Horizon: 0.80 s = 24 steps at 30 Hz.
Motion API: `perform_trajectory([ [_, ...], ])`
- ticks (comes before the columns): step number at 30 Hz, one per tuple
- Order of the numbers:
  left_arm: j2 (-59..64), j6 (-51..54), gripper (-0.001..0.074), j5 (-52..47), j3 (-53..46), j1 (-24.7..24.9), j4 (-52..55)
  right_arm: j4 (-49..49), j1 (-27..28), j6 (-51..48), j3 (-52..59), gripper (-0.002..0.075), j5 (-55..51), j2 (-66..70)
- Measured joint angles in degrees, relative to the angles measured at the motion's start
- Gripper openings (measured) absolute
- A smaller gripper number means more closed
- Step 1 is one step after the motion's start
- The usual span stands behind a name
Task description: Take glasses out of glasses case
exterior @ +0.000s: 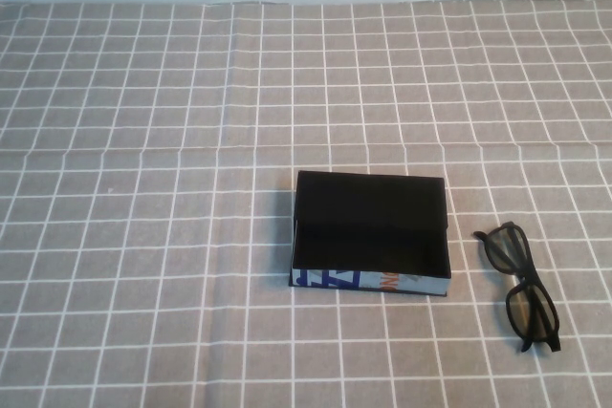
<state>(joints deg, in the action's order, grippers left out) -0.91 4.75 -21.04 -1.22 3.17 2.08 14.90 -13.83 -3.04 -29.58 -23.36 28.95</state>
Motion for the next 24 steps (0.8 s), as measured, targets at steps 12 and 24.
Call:
perform_trajectory([
  [12, 0.0, 0.0, -0.0004, 0.0, 0.0, 0.0, 0.0, -2.43, 4.18, -0.35, 24.64, -0.0016, 23.03, -15.16],
  [24, 0.0, 0.0, -0.0004, 0.0, 0.0, 0.0, 0.0, -7.36, 14.15, 0.41, 31.04, -0.0016, 17.02, -25.04],
])
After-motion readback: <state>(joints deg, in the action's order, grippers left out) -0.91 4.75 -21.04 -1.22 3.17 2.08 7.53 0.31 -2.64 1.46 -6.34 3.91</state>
